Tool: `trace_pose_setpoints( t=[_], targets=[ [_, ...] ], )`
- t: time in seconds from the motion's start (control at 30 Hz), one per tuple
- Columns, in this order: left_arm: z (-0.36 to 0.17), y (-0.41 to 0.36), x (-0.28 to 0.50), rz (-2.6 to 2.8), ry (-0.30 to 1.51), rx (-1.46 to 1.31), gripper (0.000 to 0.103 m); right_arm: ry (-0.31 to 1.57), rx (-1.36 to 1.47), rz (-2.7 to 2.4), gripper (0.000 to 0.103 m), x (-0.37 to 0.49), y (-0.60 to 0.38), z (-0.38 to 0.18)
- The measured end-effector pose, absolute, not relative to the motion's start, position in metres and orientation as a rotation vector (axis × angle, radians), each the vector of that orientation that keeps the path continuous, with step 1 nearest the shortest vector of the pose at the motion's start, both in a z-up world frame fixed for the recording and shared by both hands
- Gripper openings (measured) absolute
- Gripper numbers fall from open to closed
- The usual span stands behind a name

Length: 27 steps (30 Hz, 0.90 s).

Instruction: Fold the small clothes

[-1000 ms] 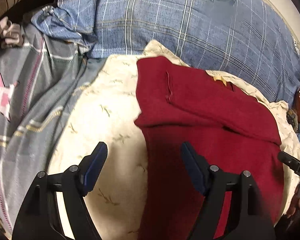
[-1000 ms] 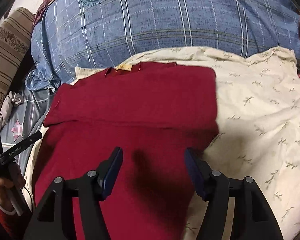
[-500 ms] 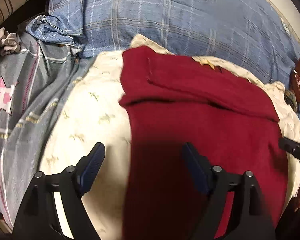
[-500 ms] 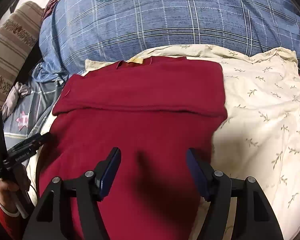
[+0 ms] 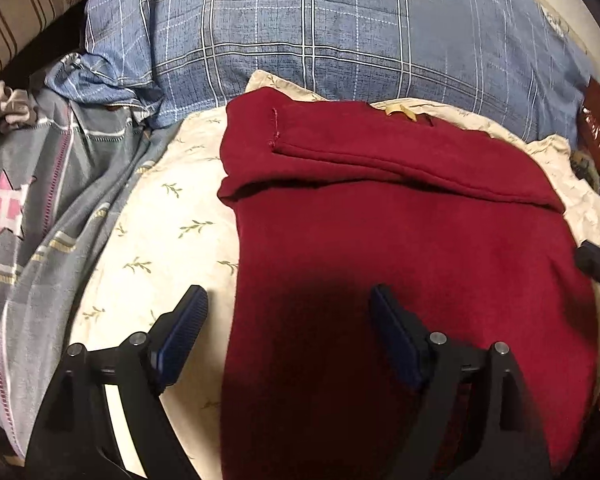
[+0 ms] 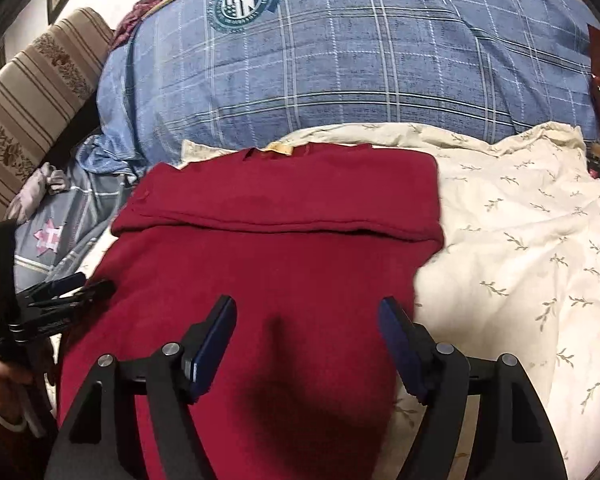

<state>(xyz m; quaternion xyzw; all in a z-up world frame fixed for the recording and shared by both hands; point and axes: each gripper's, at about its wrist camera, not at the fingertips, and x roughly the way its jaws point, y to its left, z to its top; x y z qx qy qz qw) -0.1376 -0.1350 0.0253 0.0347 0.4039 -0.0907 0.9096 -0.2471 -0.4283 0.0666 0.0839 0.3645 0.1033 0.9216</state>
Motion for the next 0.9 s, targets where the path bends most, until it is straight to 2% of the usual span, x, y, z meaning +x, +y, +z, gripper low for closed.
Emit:
trace_pose_setpoints(
  t=[0.9],
  targets=[
    [0.023,-0.127,-0.134,-0.157,0.831,0.069,0.083,0.776,0.16,0.194,0.077,-0.236,-0.431,0.053]
  ],
)
